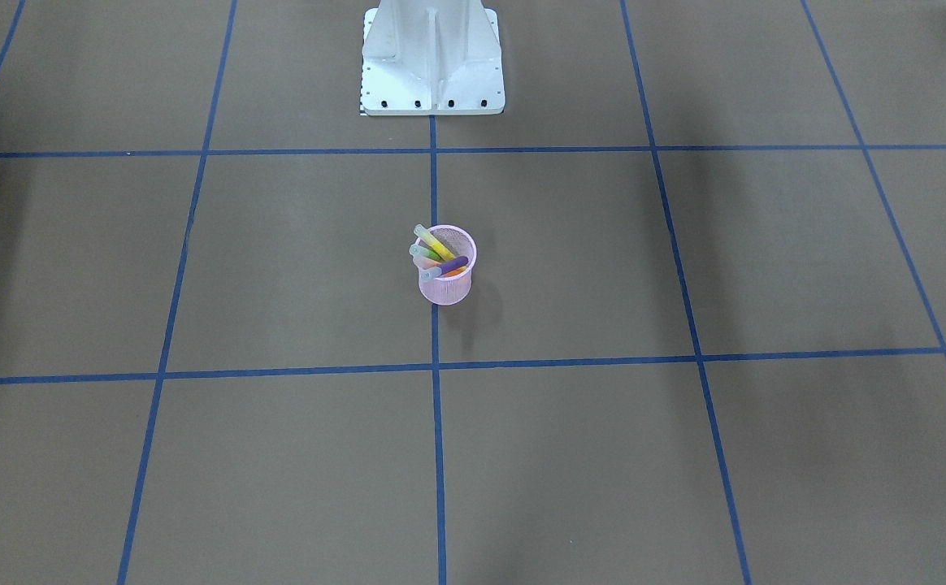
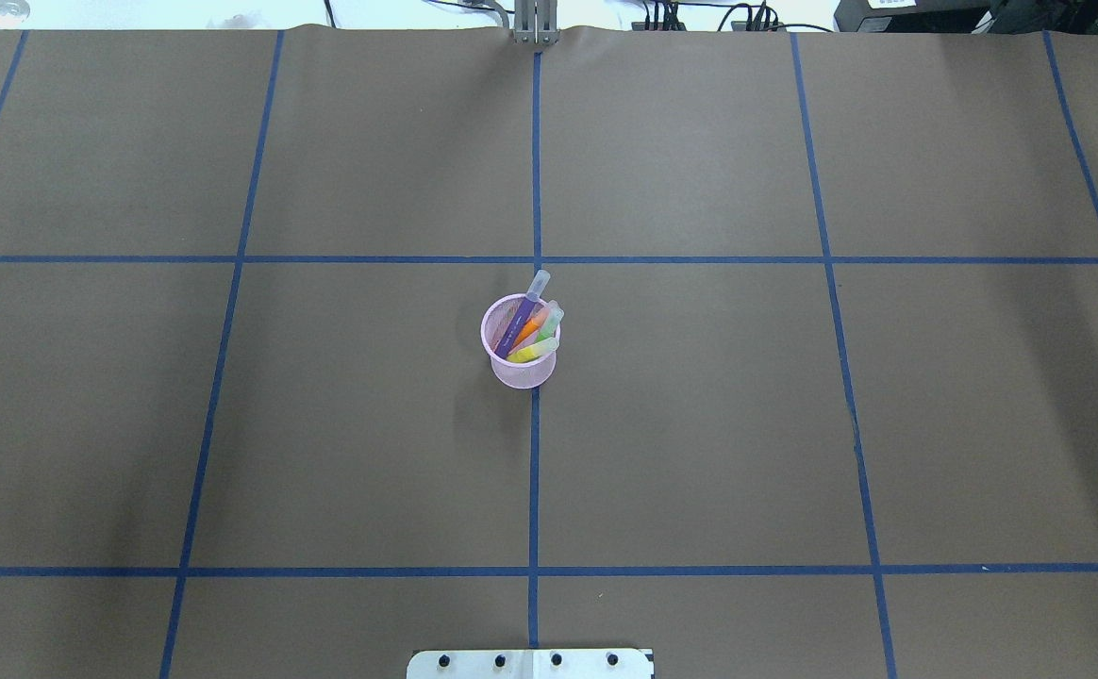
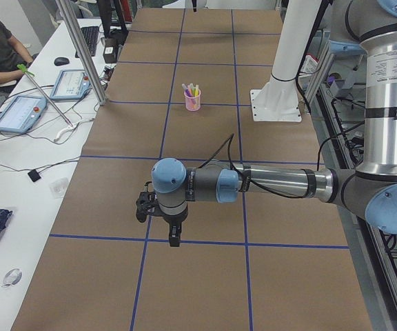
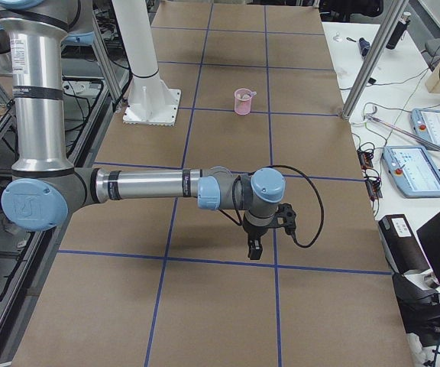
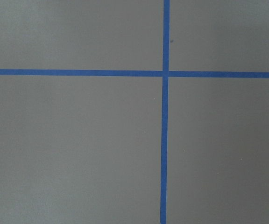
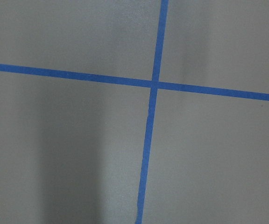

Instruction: Collect pens into pen holder

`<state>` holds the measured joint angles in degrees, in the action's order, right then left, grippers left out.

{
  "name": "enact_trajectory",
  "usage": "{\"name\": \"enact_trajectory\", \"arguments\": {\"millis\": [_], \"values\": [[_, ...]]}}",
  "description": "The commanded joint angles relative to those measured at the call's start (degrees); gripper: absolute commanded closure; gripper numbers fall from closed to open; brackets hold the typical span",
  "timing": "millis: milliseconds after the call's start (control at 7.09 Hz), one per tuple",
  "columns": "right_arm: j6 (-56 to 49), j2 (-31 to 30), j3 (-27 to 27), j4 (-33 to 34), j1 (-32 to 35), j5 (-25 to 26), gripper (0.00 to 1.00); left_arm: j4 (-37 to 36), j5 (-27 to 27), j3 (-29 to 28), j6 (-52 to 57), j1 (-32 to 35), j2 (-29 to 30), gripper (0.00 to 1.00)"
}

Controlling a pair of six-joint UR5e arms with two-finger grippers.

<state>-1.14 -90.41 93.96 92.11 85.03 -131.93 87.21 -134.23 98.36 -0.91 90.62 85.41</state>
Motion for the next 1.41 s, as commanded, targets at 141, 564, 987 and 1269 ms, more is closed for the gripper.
{"name": "enact_trajectory", "arguments": {"millis": [141,564,987,1269], "values": [[0.00,-0.03,0.09,0.00,0.05,-0.08,0.00,0.24,-0.06,0.08,0.03,0.00,-0.16,0.00],[0.09,0.15,-0.26,0.09,-0.04,-0.43,0.00,0.33,-0.06,2.26,0.12,0.00,-0.51,0.00],[0.00,0.15,0.44,0.09,-0.13,-1.04,0.00,0.24,-0.06,3.67,-0.06,0.26,-1.21,0.00],[-0.09,0.15,1.57,0.09,-0.21,-1.83,0.00,-0.02,-0.24,5.78,-0.06,0.26,-1.56,0.00]]}}
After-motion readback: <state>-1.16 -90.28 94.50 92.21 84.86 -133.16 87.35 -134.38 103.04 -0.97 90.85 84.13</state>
